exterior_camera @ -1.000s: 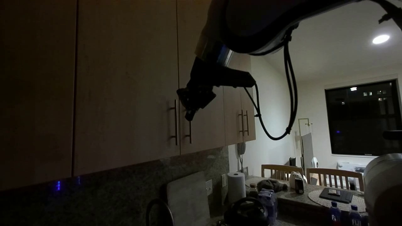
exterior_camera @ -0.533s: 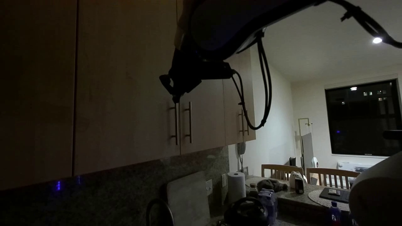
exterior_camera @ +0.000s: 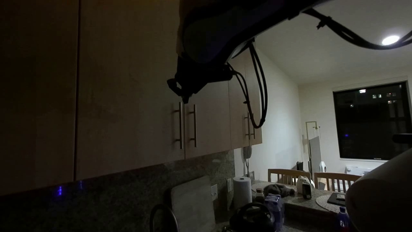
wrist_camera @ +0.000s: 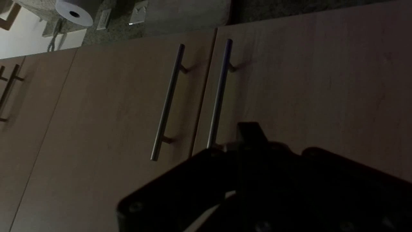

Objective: Open the cabinet door on the right of the hood of the stove

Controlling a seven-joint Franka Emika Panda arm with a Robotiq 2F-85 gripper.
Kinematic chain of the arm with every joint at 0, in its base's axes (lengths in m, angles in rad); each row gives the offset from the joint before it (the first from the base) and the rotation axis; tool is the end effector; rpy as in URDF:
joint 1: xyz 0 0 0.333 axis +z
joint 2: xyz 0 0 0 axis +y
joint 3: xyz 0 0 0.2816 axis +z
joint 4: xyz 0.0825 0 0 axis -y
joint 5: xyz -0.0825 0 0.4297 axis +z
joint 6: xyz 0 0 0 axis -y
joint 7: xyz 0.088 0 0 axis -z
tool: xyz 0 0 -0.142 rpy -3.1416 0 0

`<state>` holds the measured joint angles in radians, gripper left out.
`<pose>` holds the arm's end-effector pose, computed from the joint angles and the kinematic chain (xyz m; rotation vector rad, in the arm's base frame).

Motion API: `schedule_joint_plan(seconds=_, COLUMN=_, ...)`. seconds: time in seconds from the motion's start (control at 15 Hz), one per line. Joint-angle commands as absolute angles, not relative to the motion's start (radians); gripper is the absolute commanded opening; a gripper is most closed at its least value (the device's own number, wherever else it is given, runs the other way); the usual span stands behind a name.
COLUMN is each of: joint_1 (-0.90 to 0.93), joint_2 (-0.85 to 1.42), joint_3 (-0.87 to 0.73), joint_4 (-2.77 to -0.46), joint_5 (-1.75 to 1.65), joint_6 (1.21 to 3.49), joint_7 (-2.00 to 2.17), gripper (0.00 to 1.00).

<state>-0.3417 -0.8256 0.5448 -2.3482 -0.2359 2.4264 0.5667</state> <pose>0.4593 0.1313 0.6140 2.5106 -0.2895 1.2859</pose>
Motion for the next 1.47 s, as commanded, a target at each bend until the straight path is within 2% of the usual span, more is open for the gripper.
schedule_joint_plan(seconds=0.0, joint_1=-0.357, joint_2=-0.810, joint_3=0.573, joint_4=-2.352, joint_5=-0.298, joint_6=2.393, joint_7=0.633, gripper=0.00)
schedule_joint_plan(seconds=0.27, joint_1=-0.260, joint_2=-0.782, joint_3=0.560, joint_4=-2.397, joint_5=-0.264, joint_6=2.384, joint_7=0.610, gripper=0.00)
schedule_joint_plan(seconds=0.33, joint_1=-0.297, joint_2=-0.791, joint_3=0.559, joint_4=-2.372, joint_5=-0.298, joint_6=2.381, joint_7=0.623, gripper=0.01)
schedule_joint_plan(seconds=0.73, joint_1=-0.253, joint_2=-0.780, joint_3=0.556, joint_4=-2.392, joint_5=-0.294, joint_6=2.382, joint_7=0.621, gripper=0.00)
schedule_joint_plan(seconds=1.13, joint_1=-0.294, joint_2=-0.583, joint_3=0.587, joint_4=-2.283, joint_5=-0.331, joint_6=2.404, joint_7=0.616, gripper=0.01)
schedule_joint_plan(seconds=1.4, joint_1=-0.343, joint_2=-0.488, joint_3=0.599, joint_4=-2.191, joint_5=-0.488, joint_6=2.412, joint_7=0.666, gripper=0.01)
